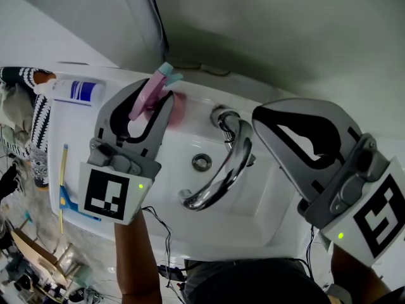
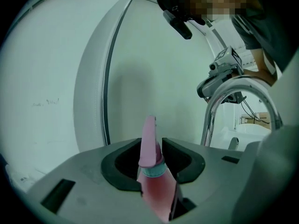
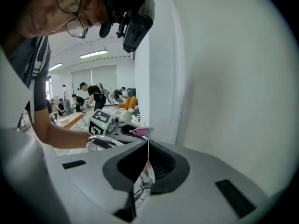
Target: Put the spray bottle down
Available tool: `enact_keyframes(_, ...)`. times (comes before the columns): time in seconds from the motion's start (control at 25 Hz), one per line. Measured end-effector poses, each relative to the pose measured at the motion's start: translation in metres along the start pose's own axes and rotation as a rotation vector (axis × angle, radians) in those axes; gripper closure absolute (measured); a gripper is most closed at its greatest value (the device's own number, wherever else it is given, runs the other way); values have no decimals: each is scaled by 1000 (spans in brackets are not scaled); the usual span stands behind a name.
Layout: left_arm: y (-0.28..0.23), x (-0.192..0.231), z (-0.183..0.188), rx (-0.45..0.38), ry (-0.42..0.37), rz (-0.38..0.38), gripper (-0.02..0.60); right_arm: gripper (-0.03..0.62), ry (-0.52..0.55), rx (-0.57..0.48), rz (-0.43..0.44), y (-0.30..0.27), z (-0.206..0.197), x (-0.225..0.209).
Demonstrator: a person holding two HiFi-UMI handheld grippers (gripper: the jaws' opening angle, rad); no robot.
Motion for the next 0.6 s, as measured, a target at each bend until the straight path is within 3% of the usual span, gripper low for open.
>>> enact_keyframes(0.24,1,-8,0,12,-101,-48,449,585,5,-5,-2,-1,-1,0)
enact_keyframes(0.6,10,0,2,31,-107,-12,436,585,14,-27,-5,-2,-3,-1)
Point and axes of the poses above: the fingertips, and each gripper's own axes: y backward along the fingers, x to its left, z out of its top, the point moved 8 cm from there along y, backward along the fingers, and after that the axes turned 12 degrees about -y, right-handed, at the moved point
